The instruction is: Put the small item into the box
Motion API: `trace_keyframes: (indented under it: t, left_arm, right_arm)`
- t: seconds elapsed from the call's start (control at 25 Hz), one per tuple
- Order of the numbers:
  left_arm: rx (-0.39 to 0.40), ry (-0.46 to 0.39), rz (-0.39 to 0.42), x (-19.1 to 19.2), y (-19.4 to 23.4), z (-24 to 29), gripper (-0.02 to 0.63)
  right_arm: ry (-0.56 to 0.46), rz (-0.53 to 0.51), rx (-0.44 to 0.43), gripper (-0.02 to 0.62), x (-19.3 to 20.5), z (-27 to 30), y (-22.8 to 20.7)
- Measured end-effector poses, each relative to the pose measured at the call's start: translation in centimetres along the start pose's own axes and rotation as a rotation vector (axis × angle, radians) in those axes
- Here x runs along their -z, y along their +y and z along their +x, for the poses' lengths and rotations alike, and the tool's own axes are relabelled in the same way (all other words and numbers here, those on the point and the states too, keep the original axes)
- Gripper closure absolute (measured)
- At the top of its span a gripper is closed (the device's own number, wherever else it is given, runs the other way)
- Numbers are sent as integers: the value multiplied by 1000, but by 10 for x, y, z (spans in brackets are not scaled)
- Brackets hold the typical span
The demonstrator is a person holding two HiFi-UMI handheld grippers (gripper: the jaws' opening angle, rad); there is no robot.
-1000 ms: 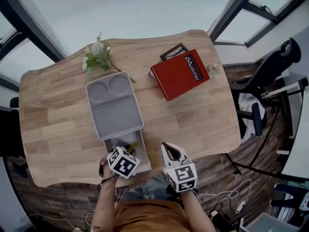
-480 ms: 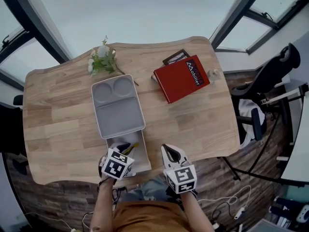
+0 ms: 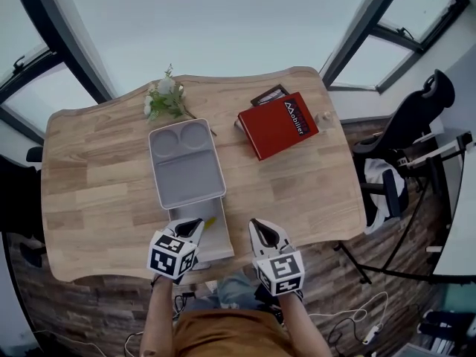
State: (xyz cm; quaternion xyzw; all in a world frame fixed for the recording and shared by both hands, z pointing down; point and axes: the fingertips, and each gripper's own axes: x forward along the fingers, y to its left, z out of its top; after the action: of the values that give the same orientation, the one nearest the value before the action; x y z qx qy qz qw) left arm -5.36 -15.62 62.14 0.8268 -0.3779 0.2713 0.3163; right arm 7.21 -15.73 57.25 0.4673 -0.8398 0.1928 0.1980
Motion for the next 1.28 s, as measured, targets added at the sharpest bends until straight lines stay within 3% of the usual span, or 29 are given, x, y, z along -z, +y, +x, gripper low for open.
trace_keyframes:
  t: [0.2,0.4,0.56,0.92,1.28]
  left_arm:
    - [38,-211,-88,-30,-9,-32,601]
    - [-17,-330,-58,-51,-10,-71,601]
    - [27,-434,-90,-64,-21,-98,601]
    - [-99,-590,9,-75,-32,-154,601]
    - [-137,-638,20,-72,-35,-183,601]
  right_arm:
    - [-42,-32,-5,592,-18,-11,17]
    - [-116,-56,-4,591,-48,-32,27]
    - [-165,-68,2,592,-63,-46,30]
    - [-285,-78,45,592,-82,-76,53]
    - [-350,-85,26,592,-93,-92,75]
